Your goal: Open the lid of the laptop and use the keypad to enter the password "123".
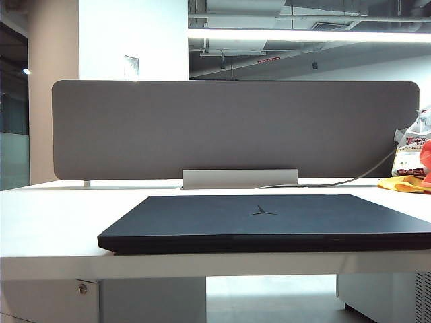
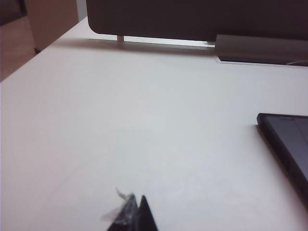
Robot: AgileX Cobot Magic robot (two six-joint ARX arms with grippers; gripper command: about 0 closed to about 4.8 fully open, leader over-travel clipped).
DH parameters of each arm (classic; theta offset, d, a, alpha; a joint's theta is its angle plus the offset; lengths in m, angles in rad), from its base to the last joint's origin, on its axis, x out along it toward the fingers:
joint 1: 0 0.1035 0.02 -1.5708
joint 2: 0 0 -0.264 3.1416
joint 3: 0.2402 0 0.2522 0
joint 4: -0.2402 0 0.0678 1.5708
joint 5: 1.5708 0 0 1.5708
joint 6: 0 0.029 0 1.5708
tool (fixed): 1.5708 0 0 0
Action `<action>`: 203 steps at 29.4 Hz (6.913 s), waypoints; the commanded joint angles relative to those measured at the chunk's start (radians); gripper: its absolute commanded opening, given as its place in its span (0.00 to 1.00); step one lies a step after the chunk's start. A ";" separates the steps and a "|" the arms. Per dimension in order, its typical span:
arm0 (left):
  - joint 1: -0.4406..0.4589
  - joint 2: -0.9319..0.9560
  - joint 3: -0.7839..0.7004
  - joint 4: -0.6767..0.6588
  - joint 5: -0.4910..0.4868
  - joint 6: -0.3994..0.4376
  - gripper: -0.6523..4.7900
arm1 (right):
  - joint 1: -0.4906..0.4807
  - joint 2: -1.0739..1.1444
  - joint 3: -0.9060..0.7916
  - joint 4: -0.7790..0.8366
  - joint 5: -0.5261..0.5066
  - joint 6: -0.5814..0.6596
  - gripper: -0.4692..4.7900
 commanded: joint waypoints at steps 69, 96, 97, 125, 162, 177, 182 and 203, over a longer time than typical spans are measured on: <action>-0.001 0.519 1.027 -0.689 0.607 -0.049 0.11 | 0.077 0.606 0.547 -0.309 -0.461 0.496 0.07; -0.695 0.747 1.106 -0.781 0.089 -0.021 0.11 | 0.408 0.983 0.521 -0.191 -0.541 0.736 0.69; -0.730 0.757 1.106 -0.775 0.054 -0.021 0.11 | 0.415 0.983 0.511 -0.177 -0.533 0.748 0.69; -0.805 0.785 1.106 -0.728 -0.002 -0.021 0.11 | 0.502 1.352 0.331 0.559 -0.467 1.272 0.67; -0.805 0.784 1.106 -0.810 0.004 -0.023 0.11 | 0.595 1.455 0.345 1.014 -0.275 1.238 0.08; -0.805 0.785 1.106 -0.826 0.004 -0.023 0.11 | 0.582 1.449 0.261 0.905 -0.335 1.356 0.10; -0.805 0.785 1.106 -0.825 0.004 -0.023 0.11 | 0.588 1.452 0.198 0.925 -0.315 1.386 0.26; -0.805 0.785 1.106 -0.825 0.004 -0.024 0.11 | 0.585 1.545 0.298 0.879 -0.274 1.389 0.37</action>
